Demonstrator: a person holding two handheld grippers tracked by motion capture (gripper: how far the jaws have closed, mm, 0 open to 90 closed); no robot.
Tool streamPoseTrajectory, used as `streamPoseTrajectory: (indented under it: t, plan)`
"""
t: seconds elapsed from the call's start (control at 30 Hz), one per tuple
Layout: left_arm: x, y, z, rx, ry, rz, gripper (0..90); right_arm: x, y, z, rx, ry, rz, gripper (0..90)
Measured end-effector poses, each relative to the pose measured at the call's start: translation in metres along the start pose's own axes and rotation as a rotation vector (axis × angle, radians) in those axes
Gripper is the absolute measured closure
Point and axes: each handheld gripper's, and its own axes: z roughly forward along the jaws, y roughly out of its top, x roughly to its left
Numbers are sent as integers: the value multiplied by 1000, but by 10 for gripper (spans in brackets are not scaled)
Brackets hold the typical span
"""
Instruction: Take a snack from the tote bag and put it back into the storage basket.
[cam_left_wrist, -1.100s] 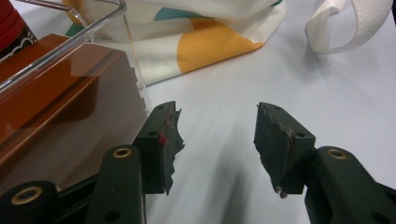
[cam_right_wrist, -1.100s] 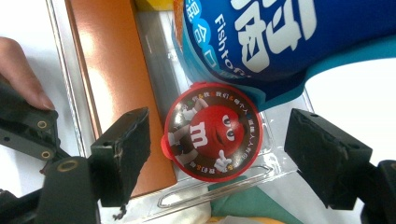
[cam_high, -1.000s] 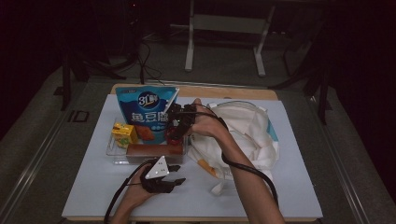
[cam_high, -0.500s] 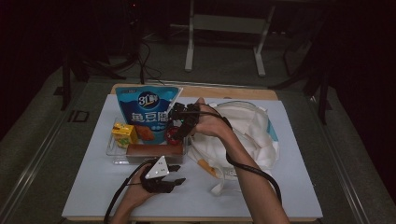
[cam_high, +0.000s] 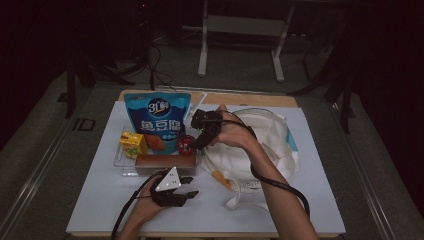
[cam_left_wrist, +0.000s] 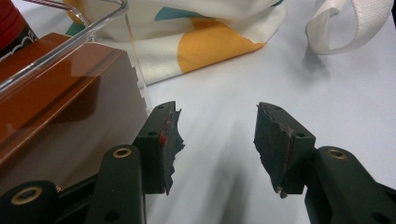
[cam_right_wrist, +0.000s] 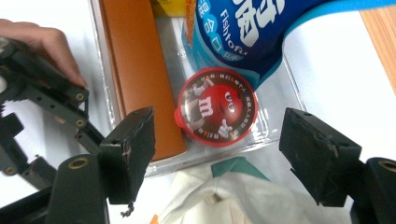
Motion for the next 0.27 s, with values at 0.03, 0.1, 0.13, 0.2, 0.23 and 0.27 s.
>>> streamPoseTrajectory:
  t: [0.03,0.1,0.13,0.2,0.23,0.27]
  plan:
    - [0,0,0,0,0,0,495,0,0,0,0,0,0,269]
    - [0,0,0,0,1,2,495,1,-3,-4,-4,-4,1,270]
    - [0,0,0,-1,1,0,495,1,-4,-6,-3,-5,6,270]
    - [0,0,0,0,2,0,494,1,-5,-7,-8,-10,2,270]
    - [0,0,0,1,2,1,495,0,-6,-8,-7,-11,4,270]
    - [0,0,0,1,2,1,495,0,-6,-8,-7,-11,4,270]
